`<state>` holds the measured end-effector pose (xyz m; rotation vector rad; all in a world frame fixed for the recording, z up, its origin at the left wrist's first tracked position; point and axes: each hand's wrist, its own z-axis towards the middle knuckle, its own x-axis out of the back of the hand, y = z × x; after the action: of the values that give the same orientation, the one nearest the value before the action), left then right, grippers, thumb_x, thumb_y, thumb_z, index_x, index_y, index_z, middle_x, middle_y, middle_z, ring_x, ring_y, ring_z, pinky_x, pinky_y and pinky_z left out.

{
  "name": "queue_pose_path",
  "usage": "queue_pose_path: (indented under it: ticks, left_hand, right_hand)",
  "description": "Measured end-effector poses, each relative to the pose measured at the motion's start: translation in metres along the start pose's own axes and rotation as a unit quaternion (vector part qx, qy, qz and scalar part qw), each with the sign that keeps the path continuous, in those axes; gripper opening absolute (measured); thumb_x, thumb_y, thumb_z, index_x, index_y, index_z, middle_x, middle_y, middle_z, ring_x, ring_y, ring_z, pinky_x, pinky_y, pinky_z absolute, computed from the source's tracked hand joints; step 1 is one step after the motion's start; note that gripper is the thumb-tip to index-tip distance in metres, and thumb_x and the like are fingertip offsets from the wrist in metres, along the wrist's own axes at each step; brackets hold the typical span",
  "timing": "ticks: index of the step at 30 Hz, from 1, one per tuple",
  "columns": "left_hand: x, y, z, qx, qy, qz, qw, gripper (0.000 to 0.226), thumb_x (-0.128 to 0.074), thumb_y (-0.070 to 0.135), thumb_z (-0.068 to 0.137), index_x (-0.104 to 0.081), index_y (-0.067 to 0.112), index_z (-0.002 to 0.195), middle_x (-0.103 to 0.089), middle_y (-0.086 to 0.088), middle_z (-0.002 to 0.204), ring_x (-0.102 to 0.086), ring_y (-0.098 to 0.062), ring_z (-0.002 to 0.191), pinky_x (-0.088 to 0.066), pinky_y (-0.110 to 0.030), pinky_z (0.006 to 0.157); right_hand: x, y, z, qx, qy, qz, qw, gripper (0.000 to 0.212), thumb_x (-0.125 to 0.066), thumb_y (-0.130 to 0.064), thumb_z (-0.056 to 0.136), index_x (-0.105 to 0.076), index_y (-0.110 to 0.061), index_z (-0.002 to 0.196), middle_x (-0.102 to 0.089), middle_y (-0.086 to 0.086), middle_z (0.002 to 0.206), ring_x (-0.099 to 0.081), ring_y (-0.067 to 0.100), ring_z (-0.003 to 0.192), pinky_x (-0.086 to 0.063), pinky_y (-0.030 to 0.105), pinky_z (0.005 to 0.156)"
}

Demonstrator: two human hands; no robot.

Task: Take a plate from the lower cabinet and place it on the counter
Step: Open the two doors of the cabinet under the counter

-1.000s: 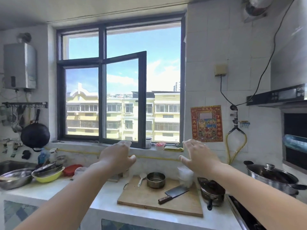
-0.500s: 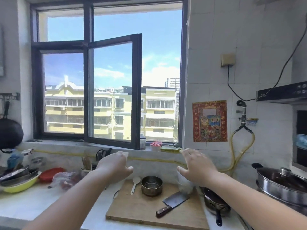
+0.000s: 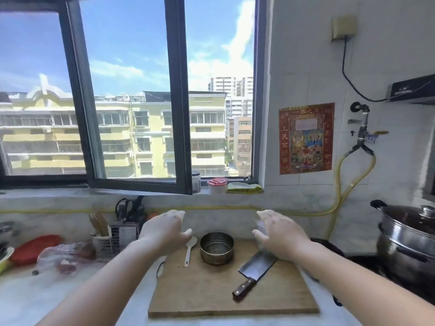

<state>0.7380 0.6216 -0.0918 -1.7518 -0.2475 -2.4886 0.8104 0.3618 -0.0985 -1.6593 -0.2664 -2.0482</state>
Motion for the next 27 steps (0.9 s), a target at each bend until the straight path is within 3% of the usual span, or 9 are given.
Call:
queue_pose_path:
  ticks: [7,14,19,21,24,27]
  left_hand:
    - [-0.107,-0.017,0.02,-0.001,-0.07,-0.035,0.997,0.055,-0.04,0.05,0.083,-0.044,0.021,0.129,-0.049,0.003,0.139,-0.05,-0.02,0.121,-0.044,-0.034,0.086]
    - [-0.231,-0.021,0.009,0.025,-0.208,-0.039,0.977,0.061,-0.04,0.054,0.083,-0.042,0.016,0.132,-0.049,-0.003,0.139,-0.05,-0.023,0.121,-0.047,-0.038,0.092]
    - [-0.31,-0.021,-0.018,0.051,-0.293,-0.038,0.954,0.056,-0.037,0.057,0.083,-0.053,0.018,0.119,-0.062,-0.001,0.119,-0.058,-0.021,0.102,-0.05,-0.034,0.074]
    - [-0.34,-0.019,-0.03,0.062,-0.314,-0.042,0.946,0.054,-0.037,0.056,0.084,-0.054,0.018,0.118,-0.063,0.001,0.119,-0.059,-0.02,0.103,-0.048,-0.033,0.075]
    - [-0.384,-0.015,-0.049,0.067,-0.324,-0.06,0.942,0.052,-0.038,0.055,0.085,-0.055,0.021,0.12,-0.064,0.001,0.121,-0.059,-0.019,0.106,-0.05,-0.032,0.077]
    - [-0.425,-0.011,-0.068,0.087,-0.336,-0.086,0.934,0.055,-0.037,0.056,0.086,-0.05,0.025,0.129,-0.06,0.005,0.128,-0.056,-0.016,0.113,-0.049,-0.031,0.081]
  right_hand:
    - [-0.106,0.022,0.01,-0.067,-0.089,0.016,0.994,0.062,-0.039,-0.044,0.092,-0.026,-0.014,0.145,-0.032,0.0,0.152,-0.033,0.018,0.137,-0.028,0.03,0.108]
    - [-0.211,0.056,-0.003,-0.127,-0.218,0.034,0.967,0.064,-0.039,-0.047,0.09,-0.026,-0.015,0.145,-0.032,0.002,0.151,-0.036,0.023,0.135,-0.036,0.037,0.105]
    - [-0.285,0.074,-0.022,-0.117,-0.29,0.058,0.948,0.059,-0.036,-0.046,0.092,-0.028,-0.018,0.143,-0.035,0.002,0.149,-0.042,0.023,0.13,-0.041,0.038,0.098]
    - [-0.316,0.082,-0.031,-0.117,-0.308,0.074,0.941,0.06,-0.036,-0.049,0.093,-0.027,-0.02,0.144,-0.034,-0.001,0.15,-0.042,0.021,0.129,-0.041,0.038,0.1]
    - [-0.36,0.093,-0.044,-0.124,-0.336,0.085,0.93,0.055,-0.035,-0.051,0.092,-0.034,-0.021,0.139,-0.044,-0.002,0.139,-0.052,0.018,0.112,-0.047,0.035,0.088]
    - [-0.404,0.103,-0.056,-0.128,-0.361,0.099,0.918,0.057,-0.035,-0.051,0.093,-0.032,-0.021,0.141,-0.041,-0.003,0.144,-0.052,0.017,0.116,-0.045,0.032,0.085]
